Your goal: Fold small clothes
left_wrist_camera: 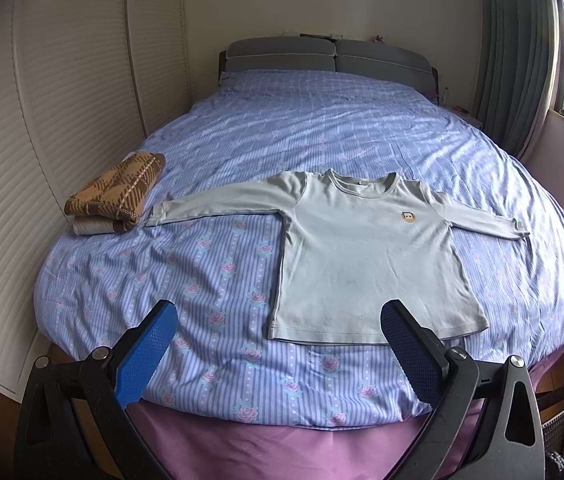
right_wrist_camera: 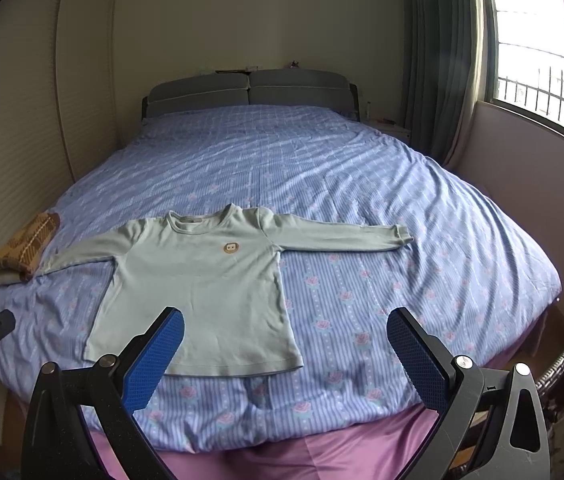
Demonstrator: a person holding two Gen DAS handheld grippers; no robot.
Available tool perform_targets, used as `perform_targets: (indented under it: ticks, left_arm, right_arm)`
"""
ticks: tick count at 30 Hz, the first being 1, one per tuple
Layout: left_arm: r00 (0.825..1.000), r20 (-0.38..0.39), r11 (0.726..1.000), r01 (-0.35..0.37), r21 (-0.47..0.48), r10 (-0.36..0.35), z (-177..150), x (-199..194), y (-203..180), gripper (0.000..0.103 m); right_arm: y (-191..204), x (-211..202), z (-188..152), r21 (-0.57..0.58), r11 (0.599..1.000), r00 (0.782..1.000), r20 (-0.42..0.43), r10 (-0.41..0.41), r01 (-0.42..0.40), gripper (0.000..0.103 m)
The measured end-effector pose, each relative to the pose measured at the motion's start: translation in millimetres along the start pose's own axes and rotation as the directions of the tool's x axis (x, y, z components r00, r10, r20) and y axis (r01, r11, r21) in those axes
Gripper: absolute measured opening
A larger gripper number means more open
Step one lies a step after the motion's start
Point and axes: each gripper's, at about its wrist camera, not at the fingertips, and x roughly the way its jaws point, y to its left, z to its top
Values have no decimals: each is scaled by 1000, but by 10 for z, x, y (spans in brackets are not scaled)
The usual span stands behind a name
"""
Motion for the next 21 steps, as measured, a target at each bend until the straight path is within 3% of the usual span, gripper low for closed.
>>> perform_targets:
  ticks: [21]
  left_arm:
    - [1000,0,1000,-2,-1,2,-25,-10,-11,103]
  right_arm:
    - [-21,-9,-20,2,1000,1000,6,2,-2,103]
